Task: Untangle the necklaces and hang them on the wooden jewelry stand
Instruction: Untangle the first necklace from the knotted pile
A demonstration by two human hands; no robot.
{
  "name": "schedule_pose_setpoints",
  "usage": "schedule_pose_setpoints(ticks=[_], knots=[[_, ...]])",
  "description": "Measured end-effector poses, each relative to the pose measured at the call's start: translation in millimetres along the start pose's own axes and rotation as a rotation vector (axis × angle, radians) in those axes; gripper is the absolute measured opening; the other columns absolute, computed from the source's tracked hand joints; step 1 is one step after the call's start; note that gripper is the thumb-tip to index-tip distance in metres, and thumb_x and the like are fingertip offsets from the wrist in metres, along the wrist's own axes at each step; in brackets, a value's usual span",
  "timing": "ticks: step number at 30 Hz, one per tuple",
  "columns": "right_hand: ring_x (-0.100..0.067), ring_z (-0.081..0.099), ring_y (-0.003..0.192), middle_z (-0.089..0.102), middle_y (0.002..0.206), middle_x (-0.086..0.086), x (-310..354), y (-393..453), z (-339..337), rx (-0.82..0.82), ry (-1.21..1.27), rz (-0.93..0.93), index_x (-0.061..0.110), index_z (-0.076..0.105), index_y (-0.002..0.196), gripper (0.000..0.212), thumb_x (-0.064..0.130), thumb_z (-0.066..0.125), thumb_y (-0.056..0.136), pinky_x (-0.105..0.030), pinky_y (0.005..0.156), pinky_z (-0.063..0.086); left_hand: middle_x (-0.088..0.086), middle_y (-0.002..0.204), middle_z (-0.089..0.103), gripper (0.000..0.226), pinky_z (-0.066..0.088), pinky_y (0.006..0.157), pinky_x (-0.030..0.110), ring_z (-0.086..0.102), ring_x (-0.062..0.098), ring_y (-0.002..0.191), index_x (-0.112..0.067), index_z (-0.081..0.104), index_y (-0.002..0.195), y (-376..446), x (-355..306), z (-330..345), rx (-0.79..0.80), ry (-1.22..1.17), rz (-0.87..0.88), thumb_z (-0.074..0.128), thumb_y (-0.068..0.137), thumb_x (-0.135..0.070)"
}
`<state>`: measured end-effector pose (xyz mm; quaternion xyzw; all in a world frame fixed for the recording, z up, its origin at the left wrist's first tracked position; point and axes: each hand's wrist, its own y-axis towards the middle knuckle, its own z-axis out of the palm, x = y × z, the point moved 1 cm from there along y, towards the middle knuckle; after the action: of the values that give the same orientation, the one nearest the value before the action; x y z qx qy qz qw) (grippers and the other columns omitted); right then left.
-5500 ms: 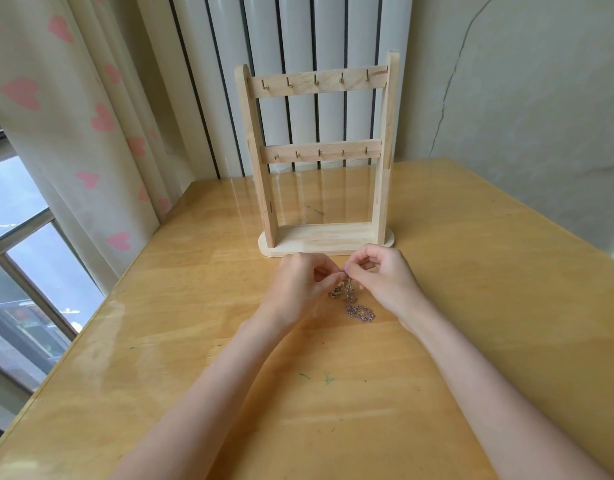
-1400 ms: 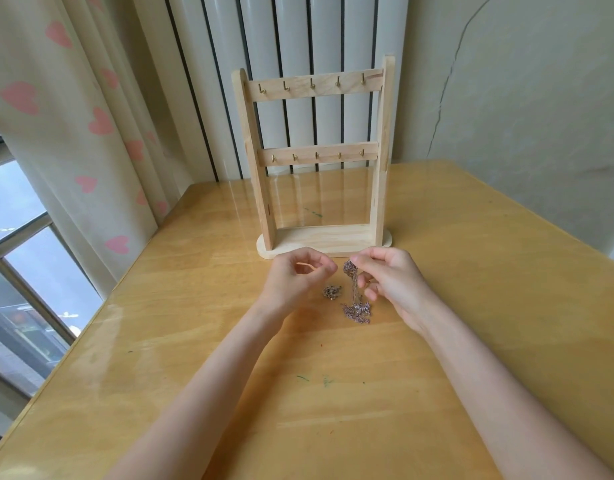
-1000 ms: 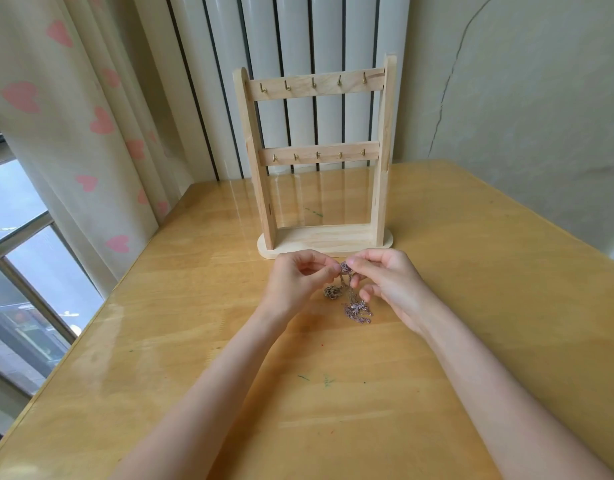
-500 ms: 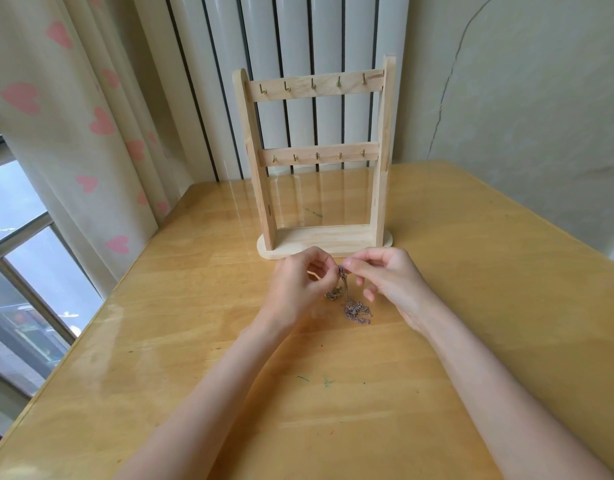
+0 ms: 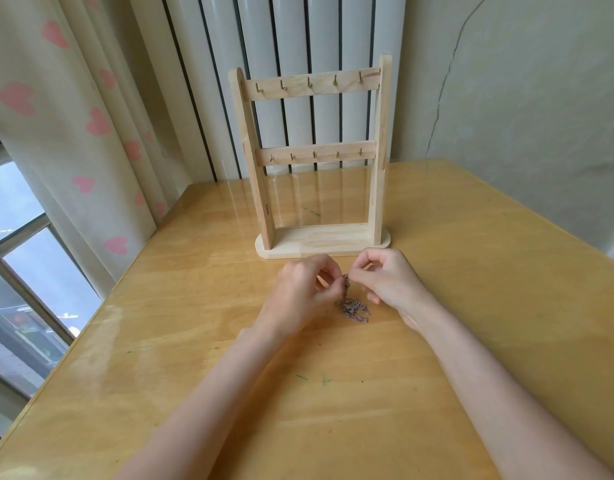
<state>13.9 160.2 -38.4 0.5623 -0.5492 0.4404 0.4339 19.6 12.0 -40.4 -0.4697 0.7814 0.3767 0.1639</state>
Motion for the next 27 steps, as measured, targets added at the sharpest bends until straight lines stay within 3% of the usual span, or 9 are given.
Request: schedule_pose_setpoints(ticks=[5, 10, 15, 21, 24, 27], knots=[[-0.010, 0.041, 0.051, 0.046, 0.069, -0.006, -1, 2, -2, 0.073, 0.331, 0.091, 0.008, 0.055, 0.067, 0.018, -0.002, 0.054, 0.082, -0.020, 0.039, 0.024, -0.008, 0.070, 0.062, 0.024, 0.050, 0.069, 0.017, 0.058, 0.001, 0.065, -0.020, 0.059, 0.069, 3, 0, -3, 0.074, -0.255, -0.129, 0.062, 0.081, 0.001], [-0.011, 0.040, 0.052, 0.046, 0.069, -0.003, -1, 2, -2, 0.079, 0.325, 0.098, 0.008, 0.056, 0.071, 0.015, -0.002, 0.054, 0.083, -0.020, 0.039, 0.023, 0.000, 0.077, 0.064, 0.013, 0.050, 0.068, 0.017, 0.059, 0.000, 0.068, -0.014, 0.064, 0.079, 4, 1, -12, 0.049, -0.548, -0.246, 0.059, 0.088, -0.006], [-0.008, 0.040, 0.052, 0.046, 0.075, -0.009, 0, 0, 1, 0.092, 0.253, 0.051, 0.007, 0.058, 0.074, 0.011, 0.001, 0.056, 0.083, -0.019, 0.039, 0.025, 0.001, 0.071, 0.065, 0.010, 0.052, 0.068, 0.022, 0.060, 0.009, 0.067, -0.013, 0.066, 0.076, 5, -2, -5, 0.046, -0.526, -0.264, 0.066, 0.082, -0.005], [-0.008, 0.040, 0.052, 0.046, 0.067, -0.006, 2, -1, 2, 0.097, 0.290, -0.013, 0.005, 0.059, 0.073, 0.013, 0.000, 0.058, 0.085, -0.018, 0.038, 0.028, 0.002, 0.067, 0.068, 0.013, 0.053, 0.068, 0.023, 0.064, 0.011, 0.066, -0.014, 0.066, 0.074, 4, -2, -6, 0.039, -0.565, -0.326, 0.065, 0.083, -0.005], [-0.008, 0.042, 0.053, 0.047, 0.067, -0.006, 2, -1, 2, 0.091, 0.290, -0.015, 0.003, 0.060, 0.074, 0.011, -0.001, 0.059, 0.084, -0.018, 0.038, 0.029, -0.006, 0.055, 0.066, 0.019, 0.053, 0.066, 0.019, 0.063, 0.003, 0.060, -0.015, 0.065, 0.072, 4, -3, -5, 0.043, -0.548, -0.331, 0.061, 0.087, -0.005], [-0.008, 0.043, 0.054, 0.047, 0.067, -0.005, 3, -1, 4, 0.114, 0.265, 0.004, 0.002, 0.059, 0.073, 0.012, -0.002, 0.056, 0.084, -0.019, 0.038, 0.028, -0.005, 0.056, 0.063, 0.016, 0.051, 0.065, 0.016, 0.060, 0.002, 0.057, -0.011, 0.063, 0.073, 4, -4, -5, 0.039, -0.606, -0.346, 0.058, 0.088, -0.005]])
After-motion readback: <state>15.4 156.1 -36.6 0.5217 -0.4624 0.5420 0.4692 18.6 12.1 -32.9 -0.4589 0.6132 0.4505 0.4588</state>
